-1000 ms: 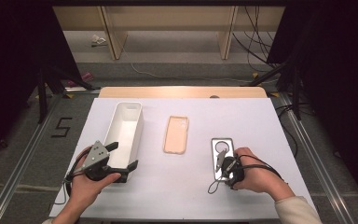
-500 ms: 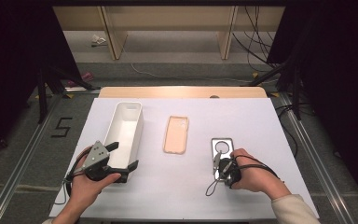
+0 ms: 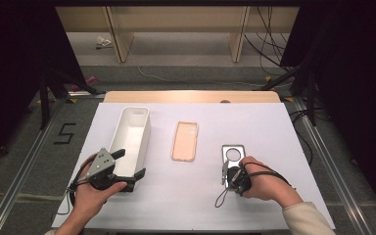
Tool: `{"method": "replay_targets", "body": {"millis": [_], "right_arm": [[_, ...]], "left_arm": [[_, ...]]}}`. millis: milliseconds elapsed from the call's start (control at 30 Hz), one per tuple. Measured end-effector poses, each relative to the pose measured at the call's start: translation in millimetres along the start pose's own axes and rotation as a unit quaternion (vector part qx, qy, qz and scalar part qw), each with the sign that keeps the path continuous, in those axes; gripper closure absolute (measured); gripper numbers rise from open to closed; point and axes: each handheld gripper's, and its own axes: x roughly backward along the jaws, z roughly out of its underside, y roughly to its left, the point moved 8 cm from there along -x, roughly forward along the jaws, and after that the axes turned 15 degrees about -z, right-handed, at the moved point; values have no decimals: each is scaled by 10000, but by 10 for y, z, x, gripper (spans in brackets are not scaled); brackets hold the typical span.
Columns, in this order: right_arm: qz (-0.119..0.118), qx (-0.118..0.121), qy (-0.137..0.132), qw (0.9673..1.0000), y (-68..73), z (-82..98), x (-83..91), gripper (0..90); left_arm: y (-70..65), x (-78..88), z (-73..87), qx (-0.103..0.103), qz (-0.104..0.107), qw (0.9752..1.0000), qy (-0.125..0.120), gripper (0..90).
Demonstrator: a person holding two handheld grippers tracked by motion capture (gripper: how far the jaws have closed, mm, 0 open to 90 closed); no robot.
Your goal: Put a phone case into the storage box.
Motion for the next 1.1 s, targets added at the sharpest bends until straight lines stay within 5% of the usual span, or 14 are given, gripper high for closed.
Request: {"method": "replay_targets", "body": {"millis": [1100], "right_arm": [[-182, 184, 174, 9995, 73, 1, -12, 870]], "left_arm": [[-16, 3, 0, -13, 36, 10000, -7, 40]]}}
